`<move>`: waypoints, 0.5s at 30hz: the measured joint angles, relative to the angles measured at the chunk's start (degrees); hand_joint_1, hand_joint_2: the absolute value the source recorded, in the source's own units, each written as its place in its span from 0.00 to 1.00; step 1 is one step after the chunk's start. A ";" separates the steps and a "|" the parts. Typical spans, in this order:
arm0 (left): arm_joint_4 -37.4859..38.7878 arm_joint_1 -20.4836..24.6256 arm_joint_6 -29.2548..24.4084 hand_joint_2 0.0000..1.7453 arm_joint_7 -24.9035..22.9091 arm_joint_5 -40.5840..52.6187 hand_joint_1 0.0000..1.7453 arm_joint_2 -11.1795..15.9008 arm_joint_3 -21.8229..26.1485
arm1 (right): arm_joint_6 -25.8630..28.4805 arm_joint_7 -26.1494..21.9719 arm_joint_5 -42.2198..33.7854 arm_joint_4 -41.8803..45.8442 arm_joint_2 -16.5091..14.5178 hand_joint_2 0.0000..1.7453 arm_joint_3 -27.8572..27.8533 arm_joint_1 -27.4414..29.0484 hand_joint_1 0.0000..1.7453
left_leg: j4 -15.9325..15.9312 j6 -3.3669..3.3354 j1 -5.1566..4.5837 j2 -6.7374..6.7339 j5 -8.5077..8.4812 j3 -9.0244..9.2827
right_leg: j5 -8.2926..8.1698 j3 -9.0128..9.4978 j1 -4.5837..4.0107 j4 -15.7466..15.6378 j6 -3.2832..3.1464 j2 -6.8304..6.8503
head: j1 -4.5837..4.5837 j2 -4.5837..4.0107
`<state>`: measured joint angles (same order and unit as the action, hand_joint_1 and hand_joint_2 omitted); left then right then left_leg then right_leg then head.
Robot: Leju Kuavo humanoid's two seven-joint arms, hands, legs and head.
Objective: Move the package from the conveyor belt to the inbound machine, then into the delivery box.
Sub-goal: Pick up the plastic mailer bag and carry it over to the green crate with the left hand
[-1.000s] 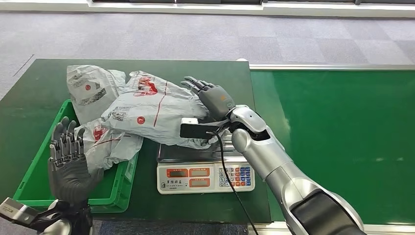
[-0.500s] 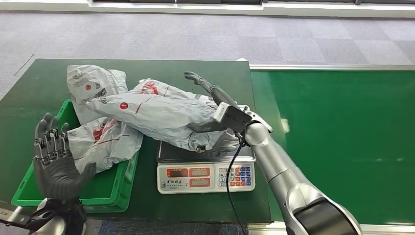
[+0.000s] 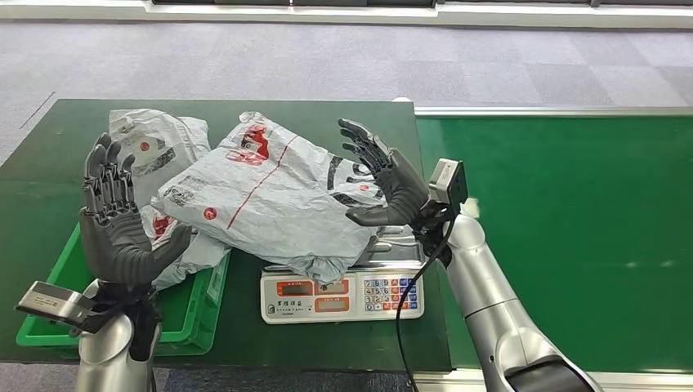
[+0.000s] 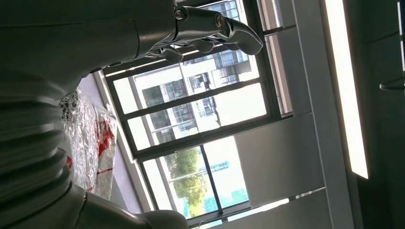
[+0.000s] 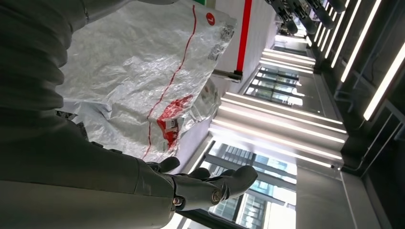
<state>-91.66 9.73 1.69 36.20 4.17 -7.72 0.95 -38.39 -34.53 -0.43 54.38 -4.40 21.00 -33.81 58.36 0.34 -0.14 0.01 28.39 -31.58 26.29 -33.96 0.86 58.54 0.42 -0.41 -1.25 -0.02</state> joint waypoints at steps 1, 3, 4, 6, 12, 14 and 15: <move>0.08 0.11 -0.01 1.00 0.01 0.00 0.00 0.06 -0.09 | 0.01 0.00 -0.01 0.12 0.07 1.00 -0.03 0.04 0.00 | 0.00 0.00 0.00 0.00 0.00 0.00 | 0.00 0.00 0.00 0.00 0.00 0.00 | 0.00 0.00; 0.25 0.28 -0.01 1.00 0.02 0.00 0.00 0.16 -0.26 | 0.01 0.02 -0.01 0.34 0.21 1.00 -0.09 0.11 0.00 | -0.01 0.00 0.00 0.00 0.00 0.00 | 0.00 0.00 0.00 0.00 0.00 0.00 | -0.01 0.00; 0.32 0.32 -0.01 1.00 0.02 0.00 0.00 0.20 -0.35 | 0.00 0.03 -0.01 0.43 0.27 1.00 -0.12 0.15 0.00 | -0.01 0.00 0.00 0.00 0.00 0.00 | 0.00 0.00 0.00 0.00 0.00 0.00 | 0.00 0.00; 0.40 0.35 -0.01 1.00 0.02 0.00 0.00 0.27 -0.49 | -0.01 0.06 -0.01 0.56 0.36 1.00 -0.17 0.21 0.00 | -0.01 0.00 0.00 0.00 0.00 0.00 | 0.00 0.00 0.00 0.00 0.00 0.00 | 0.00 0.00; 0.47 0.54 -0.62 1.00 -0.19 0.45 0.00 0.39 -0.67 | 0.88 0.45 0.23 0.60 0.51 1.00 -0.23 0.38 0.00 | 0.00 0.00 0.00 -0.02 0.00 0.00 | 0.00 0.00 0.01 0.00 0.00 0.00 | 0.01 0.00; 0.47 1.19 -1.96 1.00 -0.74 1.52 0.00 0.43 -1.02 | 2.62 1.13 0.74 0.61 0.71 1.00 -0.25 0.72 0.00 | 0.01 0.00 -0.01 0.02 0.00 -0.01 | 0.00 0.00 0.00 0.00 0.00 0.01 | 0.01 0.00; 0.46 1.74 -2.83 1.00 -1.23 2.22 0.00 0.45 -1.27 | 3.71 1.44 1.09 0.61 0.91 1.00 -0.26 1.04 0.00 | 0.01 0.00 -0.01 0.03 0.00 -0.01 | 0.00 0.00 0.00 -0.01 0.00 0.02 | 0.01 0.00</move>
<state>-91.20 11.47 -1.14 34.97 6.40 -7.27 -0.32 -34.68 -33.10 0.66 54.99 -3.50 20.74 -32.77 58.37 0.34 -0.15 0.05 28.39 -31.59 26.29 -33.95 0.86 58.53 0.42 -0.39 -1.25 -0.02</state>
